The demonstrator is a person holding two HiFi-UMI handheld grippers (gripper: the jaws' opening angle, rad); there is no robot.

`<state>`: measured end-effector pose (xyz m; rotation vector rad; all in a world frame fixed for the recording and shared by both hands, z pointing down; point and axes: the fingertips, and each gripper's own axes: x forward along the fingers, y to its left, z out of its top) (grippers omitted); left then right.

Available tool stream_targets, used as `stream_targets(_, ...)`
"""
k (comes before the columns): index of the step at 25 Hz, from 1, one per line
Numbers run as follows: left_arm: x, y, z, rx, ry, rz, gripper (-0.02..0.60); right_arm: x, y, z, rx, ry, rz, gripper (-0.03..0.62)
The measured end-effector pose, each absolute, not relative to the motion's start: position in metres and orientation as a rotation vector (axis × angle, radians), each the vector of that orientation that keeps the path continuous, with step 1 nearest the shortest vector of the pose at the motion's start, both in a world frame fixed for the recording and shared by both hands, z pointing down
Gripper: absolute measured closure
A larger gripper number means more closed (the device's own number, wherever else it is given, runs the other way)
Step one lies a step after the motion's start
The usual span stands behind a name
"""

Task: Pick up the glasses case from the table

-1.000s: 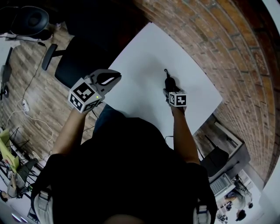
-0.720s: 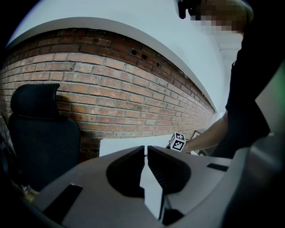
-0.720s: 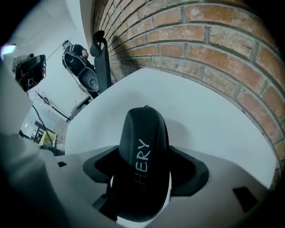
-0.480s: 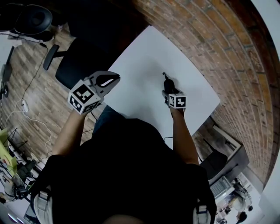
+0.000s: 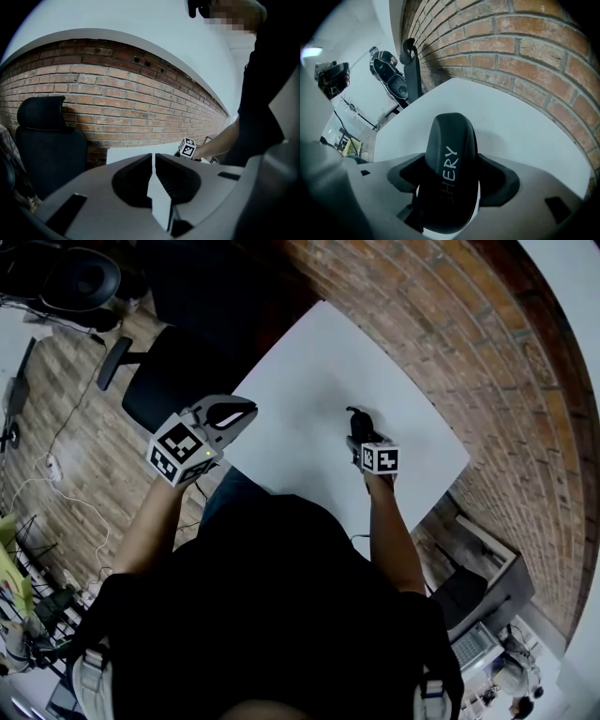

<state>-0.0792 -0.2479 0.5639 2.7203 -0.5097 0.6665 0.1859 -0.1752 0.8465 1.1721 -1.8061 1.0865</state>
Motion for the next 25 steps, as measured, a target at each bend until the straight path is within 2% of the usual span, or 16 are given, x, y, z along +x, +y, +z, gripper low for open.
stream_targets(25, -0.078, -0.195, 0.522, 2.817, -0.551, 0.669, 0.554, 0.184, -0.156, 0.790, 1.238, -1.923, 1.057, 0.252)
